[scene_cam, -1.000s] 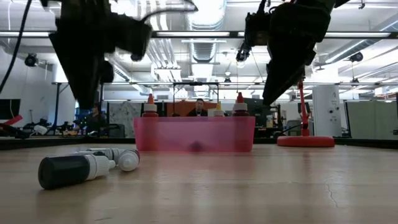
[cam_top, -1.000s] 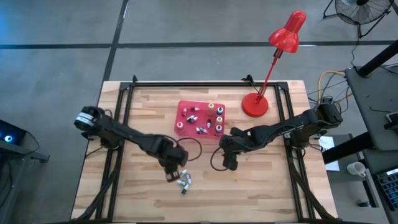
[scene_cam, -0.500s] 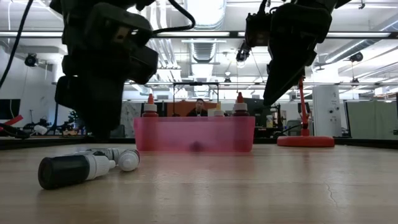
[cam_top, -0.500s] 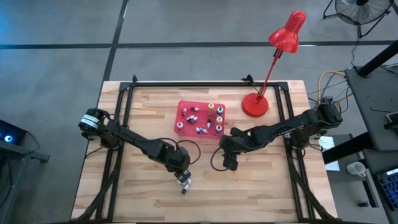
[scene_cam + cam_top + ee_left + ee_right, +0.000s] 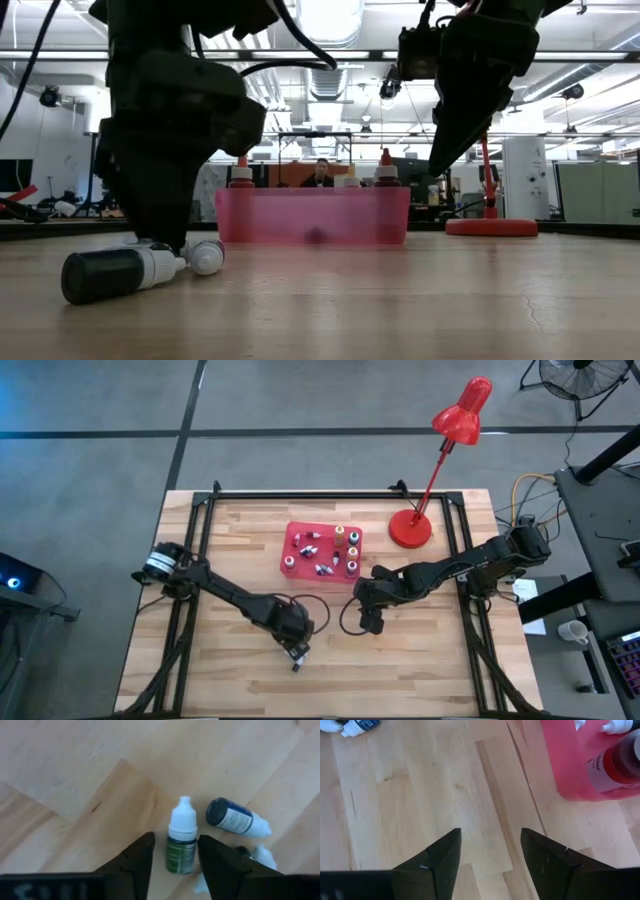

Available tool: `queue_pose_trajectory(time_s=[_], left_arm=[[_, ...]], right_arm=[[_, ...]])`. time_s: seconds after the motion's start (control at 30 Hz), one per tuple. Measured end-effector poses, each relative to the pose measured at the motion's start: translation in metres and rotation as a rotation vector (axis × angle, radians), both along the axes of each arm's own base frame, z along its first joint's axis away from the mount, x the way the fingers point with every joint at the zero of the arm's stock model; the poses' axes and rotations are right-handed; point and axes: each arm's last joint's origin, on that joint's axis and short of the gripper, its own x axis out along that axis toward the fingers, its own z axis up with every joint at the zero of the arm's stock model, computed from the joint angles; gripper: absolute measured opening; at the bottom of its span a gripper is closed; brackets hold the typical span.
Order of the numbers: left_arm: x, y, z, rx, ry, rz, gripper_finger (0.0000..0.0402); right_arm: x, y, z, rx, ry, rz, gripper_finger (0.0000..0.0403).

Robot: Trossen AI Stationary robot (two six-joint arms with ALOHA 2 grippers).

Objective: Pick & Place food coloring
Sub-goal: Put the small green food coloring bottle into the pink bin, then put the small black food coloring bottle into the pink bin

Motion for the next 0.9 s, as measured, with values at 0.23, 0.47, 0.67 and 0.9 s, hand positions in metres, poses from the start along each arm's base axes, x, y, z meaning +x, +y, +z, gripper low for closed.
queue_pose_trajectory(time_s=[0.23,0.47,0.67,0.9], left_arm=[[0.008,0.011,0.007,0.063,-0.040,-0.036,0.0045],[0.026,0.044,0.085,0.187,-0.242,-0.044,0.0031],[0.035,0.101,0.150,0.655,-0.359,0.016,0.0061],[0.040,0.150,0.158,0.597,-0.372,0.033,0.0152]], right_arm=[[0.000,-0.001,0.000,-0.019,-0.005,-0.016,0.0201],[0.000,-0.002,0.003,-0.012,-0.018,-0.041,0.0201],[0.000,-0.002,0.004,-0.015,-0.030,-0.078,0.0201],[0.000,0.000,0.005,-0.011,-0.036,-0.075,0.0201]])
